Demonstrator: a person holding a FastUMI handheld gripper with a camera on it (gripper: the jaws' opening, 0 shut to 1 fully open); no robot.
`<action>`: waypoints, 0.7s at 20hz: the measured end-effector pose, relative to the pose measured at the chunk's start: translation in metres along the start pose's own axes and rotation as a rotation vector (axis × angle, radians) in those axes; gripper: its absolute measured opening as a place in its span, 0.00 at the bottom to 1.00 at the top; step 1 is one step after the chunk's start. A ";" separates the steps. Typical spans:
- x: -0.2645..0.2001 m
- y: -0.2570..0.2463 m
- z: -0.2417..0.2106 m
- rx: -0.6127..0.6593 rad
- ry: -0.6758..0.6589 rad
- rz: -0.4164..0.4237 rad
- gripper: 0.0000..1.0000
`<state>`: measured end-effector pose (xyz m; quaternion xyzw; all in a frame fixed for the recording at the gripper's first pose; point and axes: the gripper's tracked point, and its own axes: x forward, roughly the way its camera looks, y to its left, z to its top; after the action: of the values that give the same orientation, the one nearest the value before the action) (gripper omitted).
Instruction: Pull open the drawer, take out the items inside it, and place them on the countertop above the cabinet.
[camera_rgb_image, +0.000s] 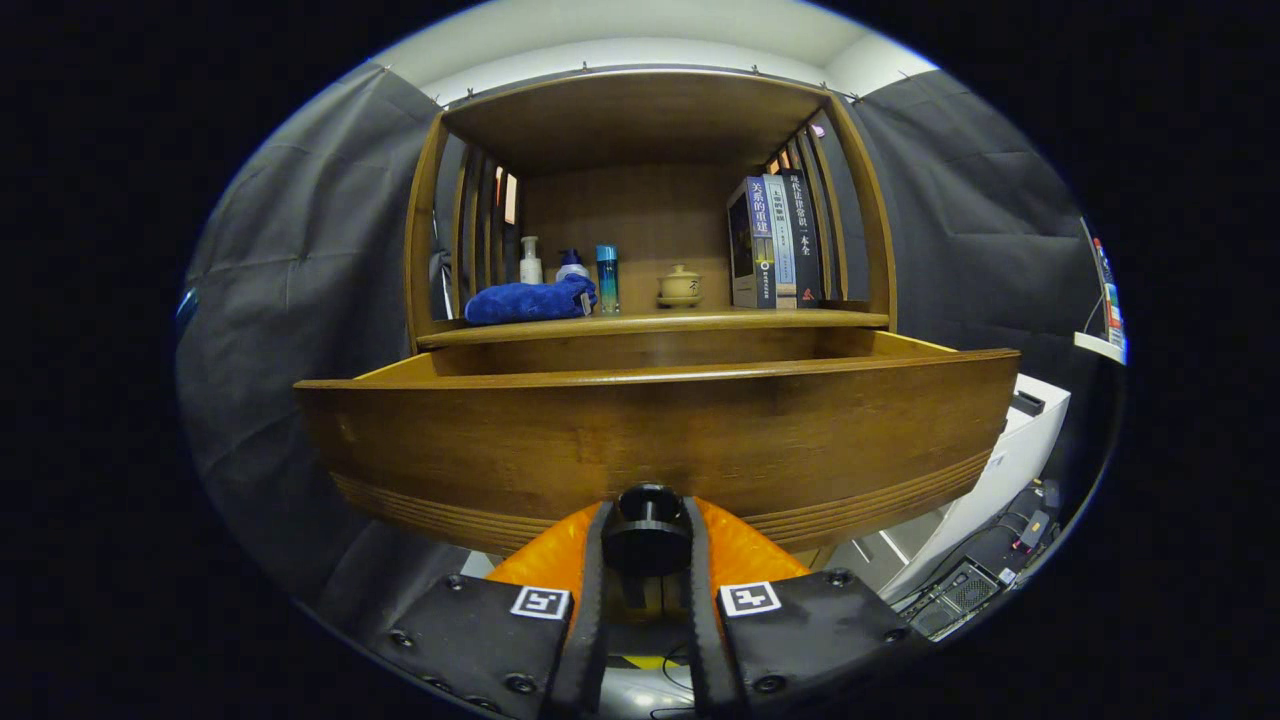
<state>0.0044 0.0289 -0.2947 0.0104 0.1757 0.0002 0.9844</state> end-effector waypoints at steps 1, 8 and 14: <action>0.000 0.000 -0.001 0.001 0.000 -0.001 0.41; 0.000 -0.002 -0.002 -0.003 0.000 -0.006 0.45; -0.002 0.003 0.001 -0.018 -0.013 0.003 0.60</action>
<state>0.0025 0.0318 -0.2931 0.0019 0.1692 0.0033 0.9856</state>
